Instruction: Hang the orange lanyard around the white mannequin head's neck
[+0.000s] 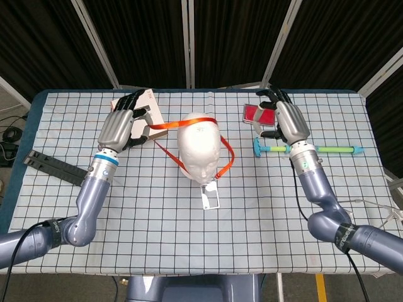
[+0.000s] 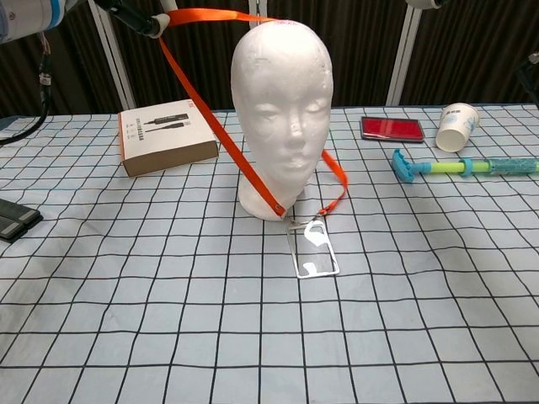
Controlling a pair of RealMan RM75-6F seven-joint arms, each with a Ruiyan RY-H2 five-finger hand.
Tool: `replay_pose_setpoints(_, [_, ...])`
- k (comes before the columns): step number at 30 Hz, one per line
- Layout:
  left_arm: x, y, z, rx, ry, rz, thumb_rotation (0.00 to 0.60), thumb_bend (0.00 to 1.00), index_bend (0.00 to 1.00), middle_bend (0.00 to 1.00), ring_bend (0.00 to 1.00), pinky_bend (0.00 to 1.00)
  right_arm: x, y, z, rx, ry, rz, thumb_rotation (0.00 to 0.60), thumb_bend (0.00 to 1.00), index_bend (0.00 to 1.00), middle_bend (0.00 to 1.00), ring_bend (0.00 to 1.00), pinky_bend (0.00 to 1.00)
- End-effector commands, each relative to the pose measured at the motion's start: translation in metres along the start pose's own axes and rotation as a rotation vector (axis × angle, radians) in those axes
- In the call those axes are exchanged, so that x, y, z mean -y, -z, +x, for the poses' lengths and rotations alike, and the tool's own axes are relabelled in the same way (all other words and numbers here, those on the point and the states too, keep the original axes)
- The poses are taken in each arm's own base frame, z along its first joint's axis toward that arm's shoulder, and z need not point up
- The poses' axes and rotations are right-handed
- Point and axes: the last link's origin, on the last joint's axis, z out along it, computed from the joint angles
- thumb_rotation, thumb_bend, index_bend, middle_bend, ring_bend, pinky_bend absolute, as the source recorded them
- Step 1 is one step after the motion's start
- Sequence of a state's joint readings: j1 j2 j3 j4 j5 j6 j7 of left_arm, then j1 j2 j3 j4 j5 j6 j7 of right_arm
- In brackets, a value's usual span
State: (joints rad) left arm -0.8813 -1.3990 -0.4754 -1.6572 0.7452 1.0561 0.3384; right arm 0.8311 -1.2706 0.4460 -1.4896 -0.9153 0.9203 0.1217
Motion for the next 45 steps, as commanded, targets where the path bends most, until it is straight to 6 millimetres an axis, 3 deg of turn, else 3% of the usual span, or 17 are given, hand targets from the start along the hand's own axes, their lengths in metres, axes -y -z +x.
replay_pose_setpoints(1, [-0.001, -0.008, -0.006, 0.009, 0.010, 0.010, 0.600, 0.57, 0.72, 0.00, 0.00, 0.00, -0.005, -0.012, -0.007, 0.006, 0.007, -0.032, 0.600, 0.57, 0.75, 0.20, 0.00, 0.00])
replay_pose_setpoints(12, [0.003, -0.034, -0.018, 0.018, -0.009, 0.037, 0.600, 0.57, 0.67, 0.00, 0.00, 0.00, -0.027, -0.037, -0.018, 0.008, 0.028, -0.099, 0.600, 0.57, 0.75, 0.20, 0.00, 0.00])
replay_pose_setpoints(14, [0.007, -0.041, -0.022, 0.022, -0.008, 0.061, 0.600, 0.56, 0.49, 0.00, 0.00, 0.00, -0.033, -0.041, -0.021, 0.007, 0.036, -0.109, 0.600, 0.56, 0.71, 0.20, 0.00, 0.00])
replay_pose_setpoints(15, [0.009, -0.044, -0.023, 0.024, -0.005, 0.073, 0.600, 0.51, 0.29, 0.00, 0.00, 0.00, -0.035, -0.043, -0.021, 0.005, 0.040, -0.113, 0.600, 0.55, 0.68, 0.20, 0.00, 0.00])
replay_pose_setpoints(16, [0.012, -0.046, -0.025, 0.029, -0.001, 0.084, 0.600, 0.38, 0.11, 0.00, 0.00, 0.00, -0.038, -0.044, -0.022, 0.004, 0.046, -0.117, 0.600, 0.51, 0.61, 0.19, 0.00, 0.00])
replay_pose_setpoints(17, [0.014, -0.048, -0.027, 0.034, 0.003, 0.093, 0.600, 0.22, 0.01, 0.00, 0.00, 0.00, -0.039, -0.044, -0.022, 0.002, 0.050, -0.119, 0.600, 0.44, 0.53, 0.18, 0.00, 0.00])
replay_pose_setpoints(19, [0.020, -0.051, -0.030, 0.053, 0.021, 0.121, 0.600, 0.02, 0.00, 0.00, 0.00, 0.00, -0.045, -0.044, -0.023, 0.002, 0.070, -0.122, 0.600, 0.31, 0.40, 0.16, 0.00, 0.00])
replay_pose_setpoints(20, [0.022, -0.052, -0.031, 0.057, 0.027, 0.129, 0.600, 0.00, 0.00, 0.00, 0.00, 0.00, -0.049, -0.044, -0.022, 0.002, 0.081, -0.124, 0.600, 0.26, 0.36, 0.15, 0.00, 0.00])
replay_pose_setpoints(29, [0.038, -0.045, -0.018, 0.035, -0.016, 0.114, 0.600, 0.00, 0.00, 0.00, 0.00, 0.00, -0.066, -0.025, -0.008, -0.005, 0.175, -0.101, 0.600, 0.24, 0.32, 0.13, 0.00, 0.00])
replay_pose_setpoints(34, [0.054, -0.023, 0.000, -0.014, -0.120, 0.093, 0.600, 0.00, 0.00, 0.00, 0.00, 0.00, -0.075, 0.001, 0.005, 0.009, 0.239, -0.075, 0.600, 0.37, 0.32, 0.13, 0.00, 0.00])
replay_pose_setpoints(38, [0.074, 0.010, 0.016, -0.041, -0.219, 0.089, 0.600, 0.00, 0.00, 0.00, 0.00, 0.00, -0.082, 0.034, 0.013, 0.056, 0.268, -0.060, 0.600, 0.58, 0.32, 0.11, 0.00, 0.00])
replay_pose_setpoints(45, [0.106, 0.073, 0.030, -0.035, -0.319, 0.106, 0.600, 0.00, 0.00, 0.00, 0.00, 0.00, -0.088, 0.093, 0.005, 0.224, 0.292, -0.023, 0.600, 0.77, 0.32, 0.10, 0.00, 0.00])
